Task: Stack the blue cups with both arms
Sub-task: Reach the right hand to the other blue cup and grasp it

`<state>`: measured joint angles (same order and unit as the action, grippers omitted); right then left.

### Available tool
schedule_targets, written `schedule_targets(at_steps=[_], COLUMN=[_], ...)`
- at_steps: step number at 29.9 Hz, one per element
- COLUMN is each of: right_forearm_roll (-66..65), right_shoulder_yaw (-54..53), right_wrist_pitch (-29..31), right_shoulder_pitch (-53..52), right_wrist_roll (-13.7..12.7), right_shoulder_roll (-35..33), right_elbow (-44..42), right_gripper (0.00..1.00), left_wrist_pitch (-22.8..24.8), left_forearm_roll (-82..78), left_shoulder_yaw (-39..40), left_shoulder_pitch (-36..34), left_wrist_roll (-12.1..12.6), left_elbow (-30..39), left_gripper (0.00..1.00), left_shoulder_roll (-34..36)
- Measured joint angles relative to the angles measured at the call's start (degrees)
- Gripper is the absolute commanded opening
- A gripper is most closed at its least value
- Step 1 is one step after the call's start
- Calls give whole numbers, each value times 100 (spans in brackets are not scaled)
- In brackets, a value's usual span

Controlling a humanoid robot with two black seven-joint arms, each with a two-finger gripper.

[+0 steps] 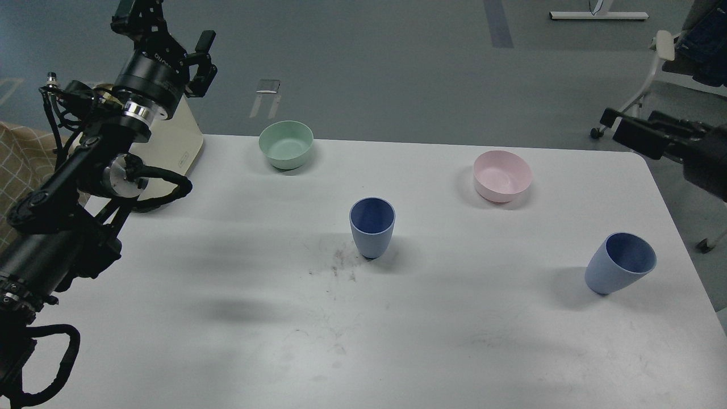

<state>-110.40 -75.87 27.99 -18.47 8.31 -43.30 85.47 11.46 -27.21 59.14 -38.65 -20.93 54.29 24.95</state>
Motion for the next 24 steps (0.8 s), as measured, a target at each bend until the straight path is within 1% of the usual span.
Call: schedule_targets(at_steps=[5, 7, 10, 15, 16, 17, 20, 22, 24], right_forearm_roll=[-791, -895, -927, -931, -931, -932, -940, -952, -956], right_shoulder_yaw=[50, 67, 78, 80, 80, 87, 173, 249, 285], right_wrist_pitch=[-1, -1, 0, 0, -1, 0, 0, 0, 0], right_shoulder_pitch=[565, 720, 879, 1040, 1089, 1137, 1211, 1220, 1227], right_wrist_roll=[4, 8, 12, 14, 14, 14, 14, 10, 7], right_shoulder_roll=[-139, -152, -158, -159, -151, -126, -79, -66, -58], right_elbow=[-175, -325, -440, -471, -473, -473, -473, -473, -473], right_gripper=[100, 100, 97, 90, 90, 87, 74, 74, 71], left_wrist_pitch=[-17, -26, -28, -24, -25, -26, -40, -45, -47], left_forearm_roll=[2, -6, -12, -13, -13, -13, -13, -13, -13], left_shoulder_yaw=[0, -12, -35, -36, -33, -28, -23, -23, -28], left_shoulder_pitch=[0, 0, 0, -3, -5, -7, -9, -9, -9], left_wrist_roll=[1, 7, 9, 13, 13, 13, 13, 13, 13], left_elbow=[10, 17, 45, 58, 64, 71, 86, 89, 89], left_gripper=[98, 98, 98, 98, 98, 98, 98, 98, 98], left_shoulder_roll=[-35, -50, -50, -36, -36, -36, -35, -33, -22])
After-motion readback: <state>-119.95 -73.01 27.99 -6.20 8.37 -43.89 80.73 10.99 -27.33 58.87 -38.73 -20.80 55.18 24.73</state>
